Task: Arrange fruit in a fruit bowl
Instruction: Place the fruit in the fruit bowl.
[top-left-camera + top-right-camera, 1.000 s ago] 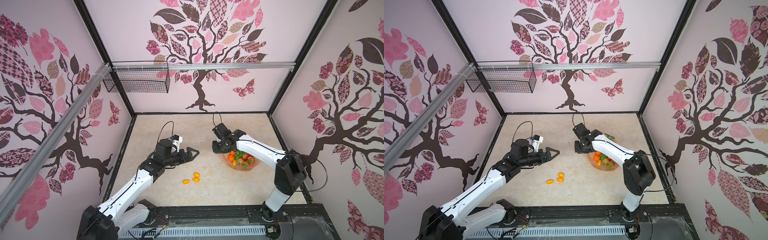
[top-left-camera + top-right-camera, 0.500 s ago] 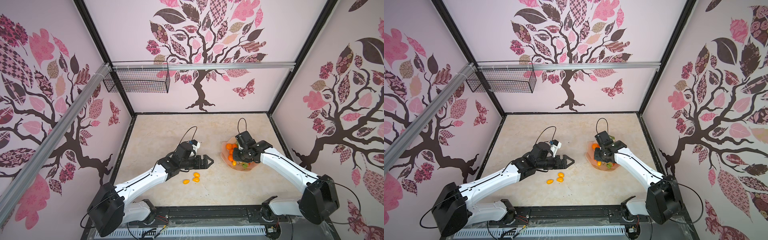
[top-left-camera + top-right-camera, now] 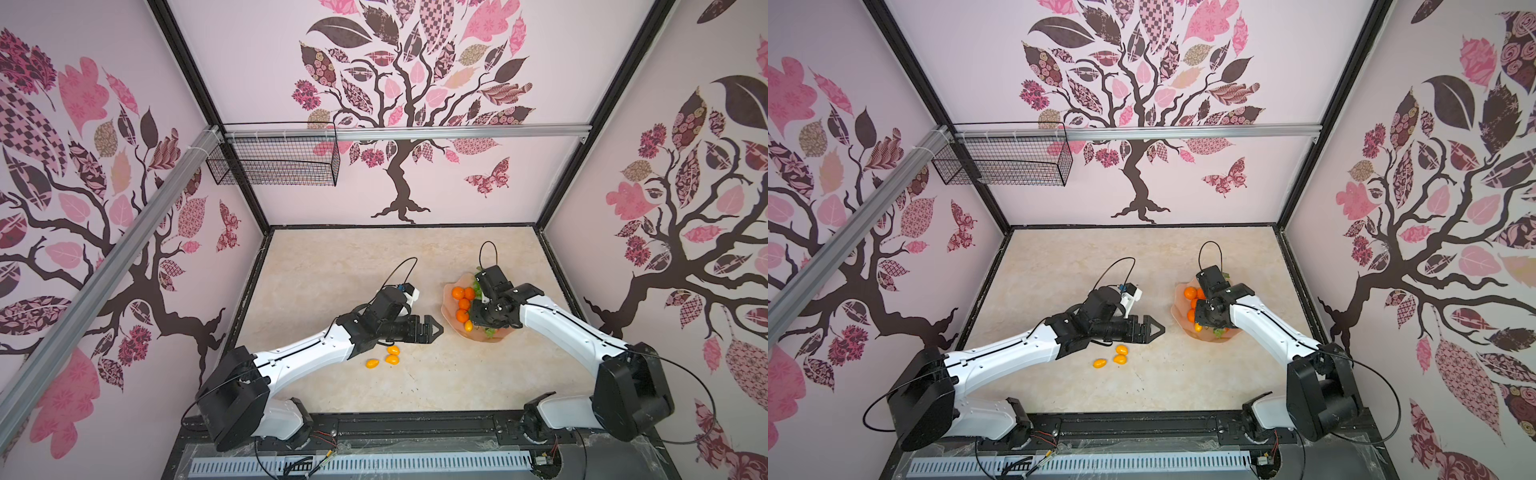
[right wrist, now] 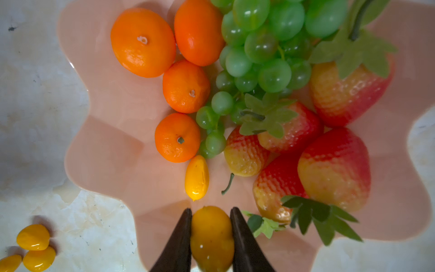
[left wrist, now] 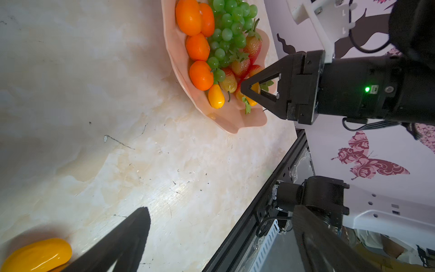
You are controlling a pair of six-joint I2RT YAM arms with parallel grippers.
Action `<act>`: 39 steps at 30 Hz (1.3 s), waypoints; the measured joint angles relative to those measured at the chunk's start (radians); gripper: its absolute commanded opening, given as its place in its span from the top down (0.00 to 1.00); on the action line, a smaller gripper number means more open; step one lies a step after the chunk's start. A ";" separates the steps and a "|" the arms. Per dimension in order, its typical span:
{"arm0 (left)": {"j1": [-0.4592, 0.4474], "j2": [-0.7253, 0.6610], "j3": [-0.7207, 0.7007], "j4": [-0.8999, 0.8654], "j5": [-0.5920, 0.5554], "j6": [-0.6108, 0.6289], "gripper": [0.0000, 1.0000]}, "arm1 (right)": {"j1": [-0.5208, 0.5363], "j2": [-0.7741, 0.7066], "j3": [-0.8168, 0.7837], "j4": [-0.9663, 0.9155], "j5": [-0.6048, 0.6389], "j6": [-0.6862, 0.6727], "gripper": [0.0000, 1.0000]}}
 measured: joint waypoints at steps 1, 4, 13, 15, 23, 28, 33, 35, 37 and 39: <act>-0.002 0.004 0.002 0.000 -0.002 0.000 0.02 | 0.000 0.010 -0.001 0.008 0.000 -0.002 0.71; -0.004 0.013 0.010 0.002 -0.006 0.000 0.02 | -0.002 0.035 -0.004 0.027 0.000 -0.005 0.71; -0.014 0.032 0.043 0.007 -0.006 0.000 0.02 | -0.006 0.084 -0.013 0.045 0.004 -0.014 0.68; -0.016 0.036 0.043 0.007 -0.006 0.000 0.02 | -0.006 0.091 -0.013 0.048 0.004 -0.018 0.66; -0.017 0.042 0.043 0.006 -0.003 0.001 0.02 | -0.010 0.127 -0.013 0.054 0.005 -0.029 0.65; -0.017 0.042 0.044 0.006 -0.004 0.001 0.02 | -0.011 0.130 -0.013 0.055 0.008 -0.030 0.60; -0.017 0.041 0.044 0.000 -0.011 0.005 0.02 | -0.011 0.127 -0.009 0.045 0.020 -0.035 0.56; -0.017 0.038 0.044 -0.008 -0.018 0.007 0.02 | -0.011 0.124 -0.004 0.034 0.021 -0.037 0.55; -0.017 0.026 0.044 -0.021 -0.035 0.009 0.02 | -0.011 0.115 0.005 0.020 0.019 -0.041 0.55; -0.014 0.004 0.044 -0.033 -0.051 0.011 0.02 | -0.011 0.094 0.016 0.016 0.017 -0.048 0.55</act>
